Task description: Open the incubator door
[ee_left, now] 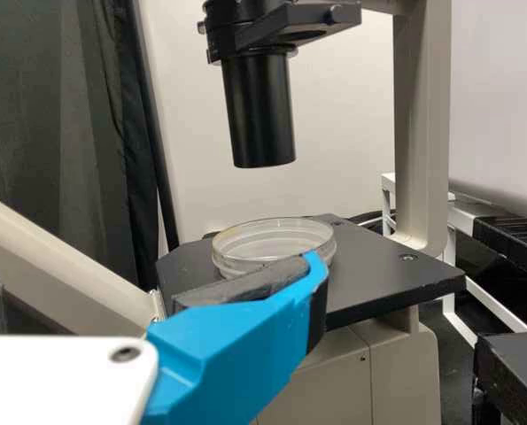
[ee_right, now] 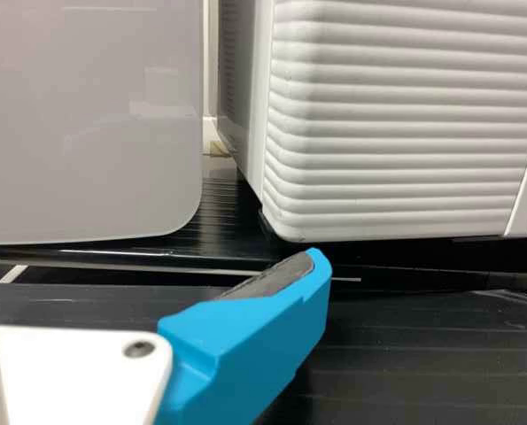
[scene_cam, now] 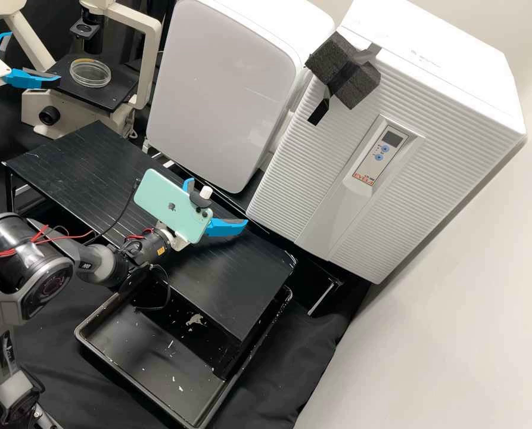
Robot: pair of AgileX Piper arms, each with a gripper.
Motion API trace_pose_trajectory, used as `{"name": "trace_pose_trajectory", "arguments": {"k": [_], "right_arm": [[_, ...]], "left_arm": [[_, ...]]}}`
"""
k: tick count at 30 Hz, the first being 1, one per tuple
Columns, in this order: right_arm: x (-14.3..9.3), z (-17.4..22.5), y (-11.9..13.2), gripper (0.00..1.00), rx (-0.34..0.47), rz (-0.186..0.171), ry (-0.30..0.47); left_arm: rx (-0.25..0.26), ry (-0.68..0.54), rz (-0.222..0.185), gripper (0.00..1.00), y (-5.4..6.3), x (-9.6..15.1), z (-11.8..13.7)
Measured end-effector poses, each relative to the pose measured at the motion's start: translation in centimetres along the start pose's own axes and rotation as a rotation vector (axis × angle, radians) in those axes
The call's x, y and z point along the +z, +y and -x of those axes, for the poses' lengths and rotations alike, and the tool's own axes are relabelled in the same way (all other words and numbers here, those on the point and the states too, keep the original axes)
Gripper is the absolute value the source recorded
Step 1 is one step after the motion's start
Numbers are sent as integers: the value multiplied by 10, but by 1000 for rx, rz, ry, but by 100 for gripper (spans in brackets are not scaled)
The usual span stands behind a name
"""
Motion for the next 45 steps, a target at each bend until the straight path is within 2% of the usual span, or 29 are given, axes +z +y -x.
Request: {"name": "trace_pose_trajectory", "arguments": {"k": [12, 16, 19, 24, 27, 33, 36, 40, 45], "right_arm": [[3, 1, 6, 100, 14, 8, -4], [4, 7, 27, 100, 72, -41, 4], [-4, 8, 49, 100, 140, -97, 35], [-22, 4, 71, 100, 190, -116, 83], [-32, -2, 82, 100, 207, -114, 101], [-43, -14, 107, 100, 254, -139, 85], [-44, -18, 116, 100, 275, -125, 74], [-49, -21, 127, 100, 301, -129, 72], [-57, -24, 140, 100, 339, -107, 93]], "left_arm": [[0, 0, 0, 100, 0, 0, 0], [0, 0, 0, 100, 0, 0, 0], [0, 0, 0, 100, 0, 0, 0], [0, 0, 0, 100, 0, 0, 0], [0, 0, 0, 100, 0, 0, 0], [0, 0, 0, 100, 0, 0, 0], [0, 0, 0, 100, 0, 0, 0], [0, 0, 0, 100, 0, 0, 0], [0, 0, 0, 100, 0, 0, 0]]}}
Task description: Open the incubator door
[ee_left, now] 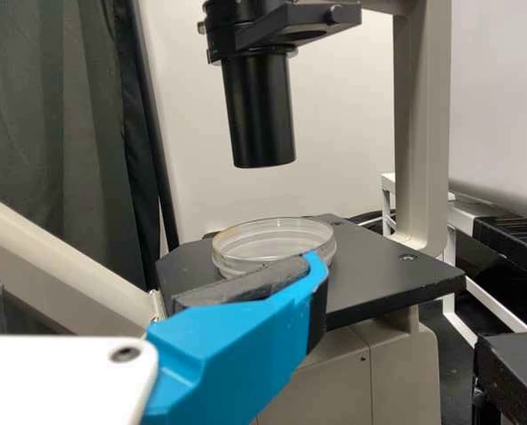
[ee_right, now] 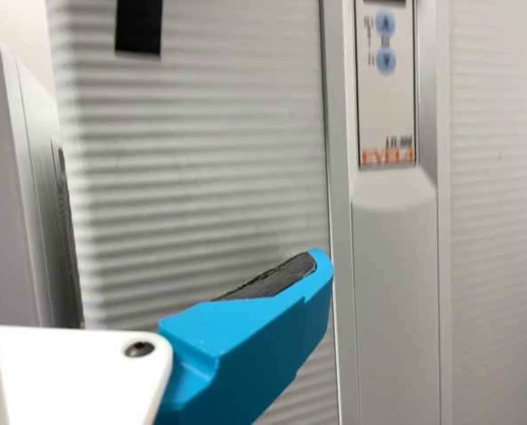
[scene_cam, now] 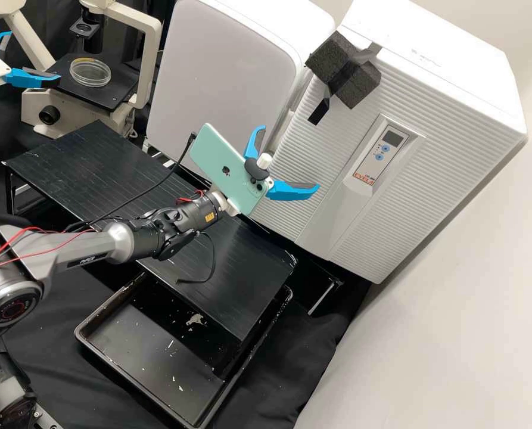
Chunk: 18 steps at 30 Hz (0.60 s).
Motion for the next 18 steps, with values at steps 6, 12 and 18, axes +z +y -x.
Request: {"name": "trace_pose_trajectory", "arguments": {"k": [6, 12, 18], "right_arm": [[-5, -5, 10, 100, 42, -1, 8], [-7, -7, 14, 0, 63, -10, -6], [-7, -7, 14, 0, 68, 7, -12]], "left_arm": [[0, 0, 0, 100, 0, 0, 0], [0, 0, 0, 100, 0, 0, 0], [0, 0, 0, 100, 0, 0, 0]]}}
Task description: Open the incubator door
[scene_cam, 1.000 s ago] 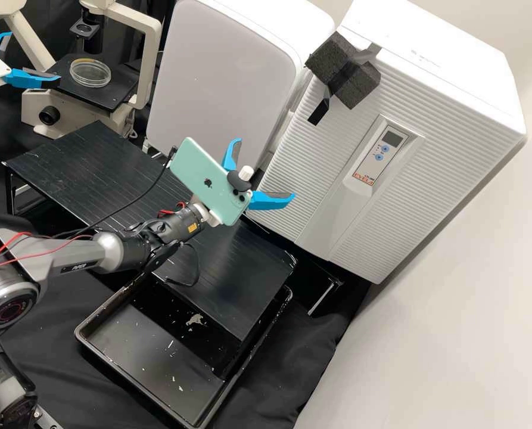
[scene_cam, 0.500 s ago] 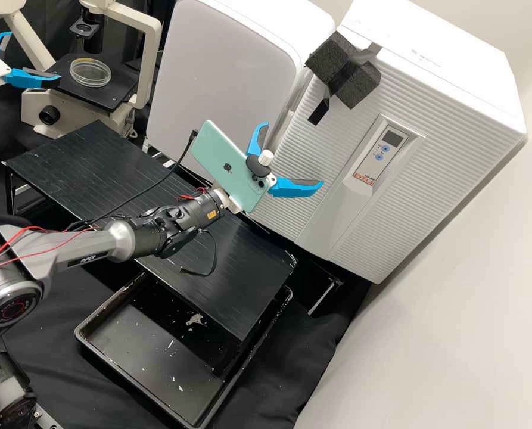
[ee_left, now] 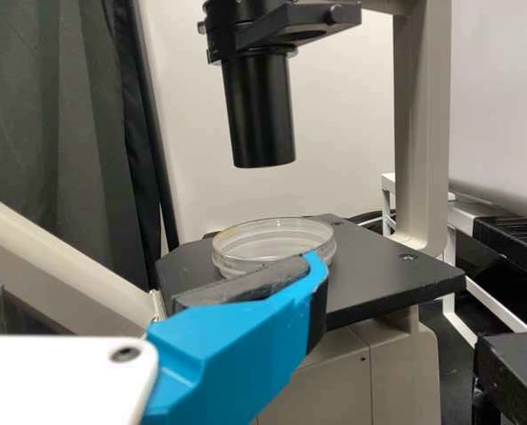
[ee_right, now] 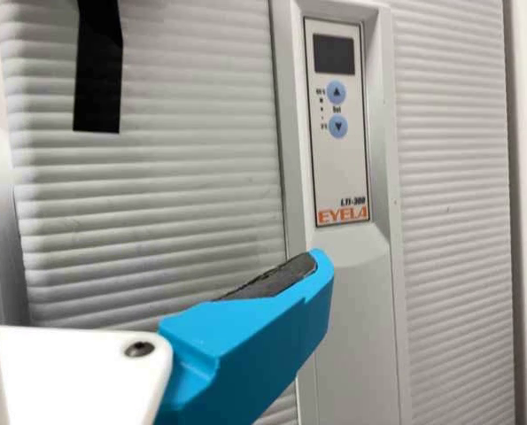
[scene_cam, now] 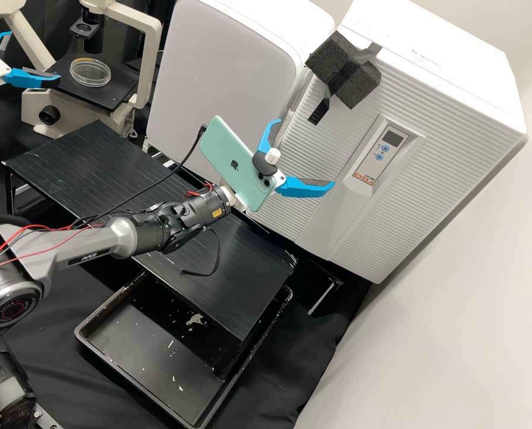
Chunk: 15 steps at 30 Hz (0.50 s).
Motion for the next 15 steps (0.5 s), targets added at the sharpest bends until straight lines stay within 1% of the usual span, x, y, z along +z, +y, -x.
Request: {"name": "trace_pose_trajectory", "arguments": {"k": [4, 15], "right_arm": [[0, 0, 0, 0, -1, 12, -1], [-1, 0, -1, 0, 7, 2, -12]], "left_arm": [[0, 0, 0, 100, 0, 0, 0], [0, 0, 0, 100, 0, 0, 0]]}}
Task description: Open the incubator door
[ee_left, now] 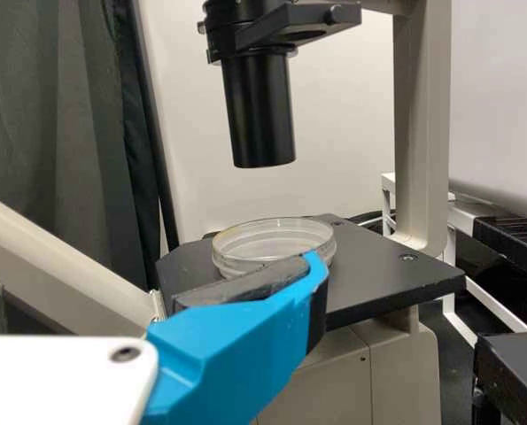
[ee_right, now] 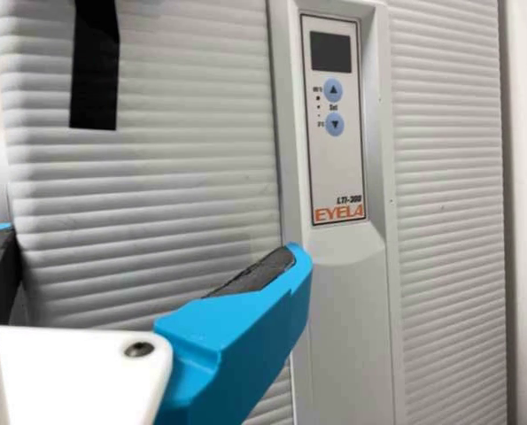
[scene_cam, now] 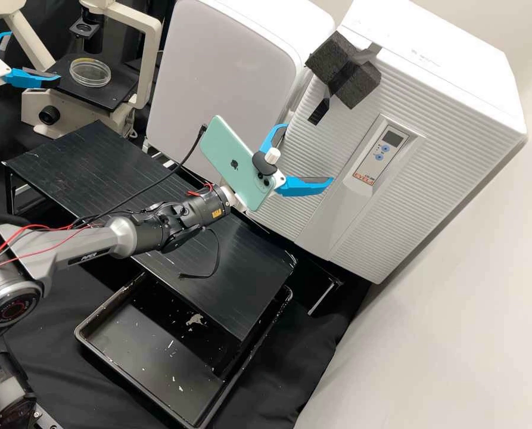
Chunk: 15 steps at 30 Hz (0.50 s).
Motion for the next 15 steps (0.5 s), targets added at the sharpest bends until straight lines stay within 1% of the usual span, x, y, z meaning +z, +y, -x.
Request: {"name": "trace_pose_trajectory", "arguments": {"k": [3, 11, 12, 14, 15], "right_arm": [[-1, 0, -2, 0, -3, 10, 1], [-7, 1, -8, 0, -21, 22, 15], [-8, 1, -10, 100, -25, 25, 18], [-9, 2, -12, 100, -30, 24, 22], [-10, 2, -12, 100, -33, 32, 23]], "left_arm": [[0, 0, 0, 100, 0, 0, 0], [0, 0, 0, 100, 0, 0, 0], [0, 0, 0, 100, 0, 0, 0], [0, 0, 0, 100, 0, 0, 0], [0, 0, 0, 100, 0, 0, 0]]}}
